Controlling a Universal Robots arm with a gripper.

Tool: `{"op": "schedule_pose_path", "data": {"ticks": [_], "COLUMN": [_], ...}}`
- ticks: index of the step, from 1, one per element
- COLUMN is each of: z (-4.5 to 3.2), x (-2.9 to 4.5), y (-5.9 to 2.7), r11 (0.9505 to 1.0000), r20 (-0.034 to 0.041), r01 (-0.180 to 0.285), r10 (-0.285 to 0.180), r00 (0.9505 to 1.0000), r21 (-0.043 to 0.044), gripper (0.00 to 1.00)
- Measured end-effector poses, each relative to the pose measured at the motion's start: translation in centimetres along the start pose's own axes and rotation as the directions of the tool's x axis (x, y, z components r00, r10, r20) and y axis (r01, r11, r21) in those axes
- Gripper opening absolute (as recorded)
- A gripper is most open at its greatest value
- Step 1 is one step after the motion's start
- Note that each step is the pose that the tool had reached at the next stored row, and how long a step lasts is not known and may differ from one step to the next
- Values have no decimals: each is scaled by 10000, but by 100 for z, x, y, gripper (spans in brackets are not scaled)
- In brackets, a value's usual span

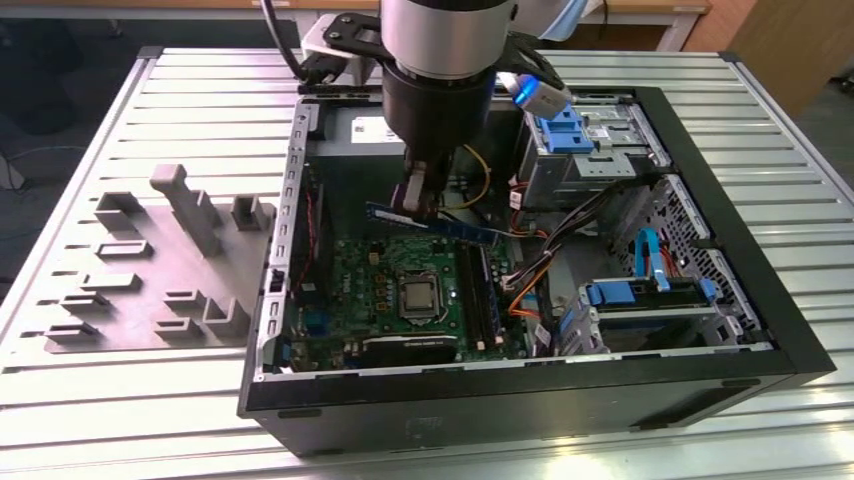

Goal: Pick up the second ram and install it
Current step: 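Insert the second ram into the second slot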

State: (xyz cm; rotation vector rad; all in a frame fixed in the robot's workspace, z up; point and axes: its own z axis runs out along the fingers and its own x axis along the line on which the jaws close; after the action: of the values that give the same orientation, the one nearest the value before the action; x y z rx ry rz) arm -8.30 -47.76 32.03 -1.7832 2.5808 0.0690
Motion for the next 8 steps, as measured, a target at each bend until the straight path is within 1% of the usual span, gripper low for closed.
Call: {"op": "schedule_pose_path", "data": {"ticks": [2, 4, 6, 8], "z": [4, 7, 11, 15], "x": [0, 0, 0, 0], "y": [0, 0, 0, 0], "r11": [9993, 9973, 9940, 9895], "r20": [13, 26, 39, 53], "r01": [-376, -733, -1091, -1448], "r10": [376, 733, 1091, 1448], "r00": [9993, 9973, 9940, 9895], "r21": [10, 20, 29, 38], "gripper": [12, 12, 12, 12]}}
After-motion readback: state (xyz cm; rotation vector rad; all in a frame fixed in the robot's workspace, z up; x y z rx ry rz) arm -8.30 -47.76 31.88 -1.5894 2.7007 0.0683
